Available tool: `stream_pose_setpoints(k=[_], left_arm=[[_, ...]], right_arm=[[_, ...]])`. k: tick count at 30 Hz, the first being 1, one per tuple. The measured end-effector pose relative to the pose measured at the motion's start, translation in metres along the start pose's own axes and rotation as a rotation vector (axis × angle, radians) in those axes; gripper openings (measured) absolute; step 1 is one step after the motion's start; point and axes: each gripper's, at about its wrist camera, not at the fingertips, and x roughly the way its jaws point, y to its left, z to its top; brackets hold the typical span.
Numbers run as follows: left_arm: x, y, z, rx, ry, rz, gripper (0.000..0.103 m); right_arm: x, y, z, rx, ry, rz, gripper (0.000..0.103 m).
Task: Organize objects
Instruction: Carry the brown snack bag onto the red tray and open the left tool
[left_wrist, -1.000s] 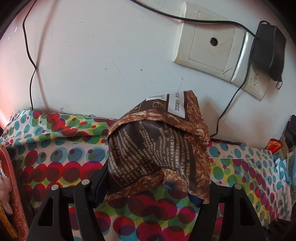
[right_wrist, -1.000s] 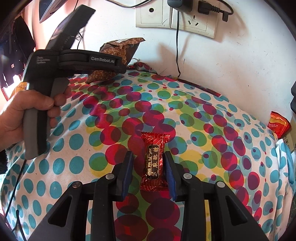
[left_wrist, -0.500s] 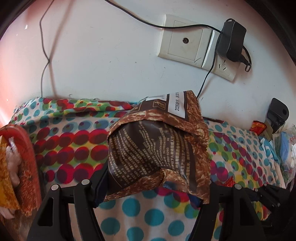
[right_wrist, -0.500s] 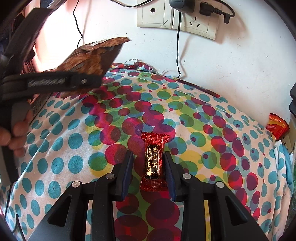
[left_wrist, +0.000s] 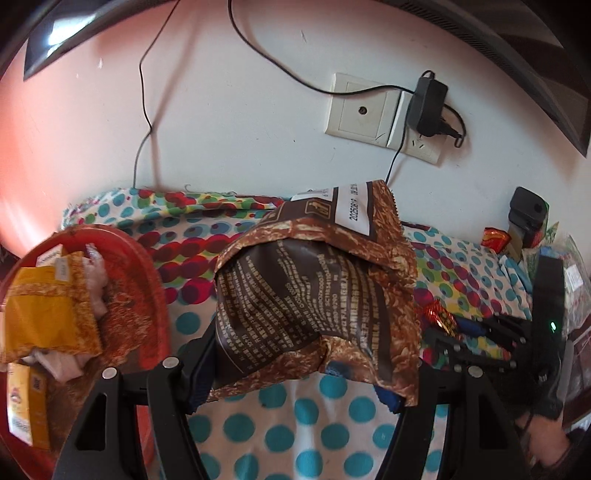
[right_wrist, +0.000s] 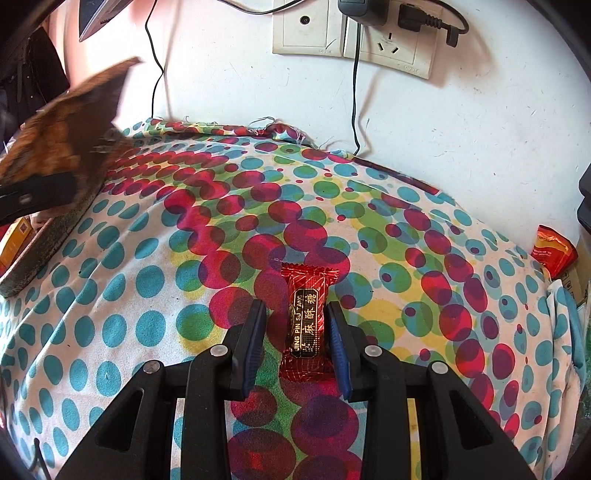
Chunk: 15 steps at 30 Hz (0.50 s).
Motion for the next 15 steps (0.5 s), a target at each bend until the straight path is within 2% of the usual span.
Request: stream_pose_setpoints(k=[8, 15], left_arm=[[-0.052, 0.026, -0.015, 0.005, -0.007, 0.045, 0.071], [-0.087, 0.076, -0.023, -0.075, -0.023, 0.120, 0.071]], right_arm=[[0.000, 0.000, 0.001, -0.002, 0.000, -0.002, 0.032], [0.000, 0.001, 0.001, -0.001, 0.000, -0.002, 0.032]])
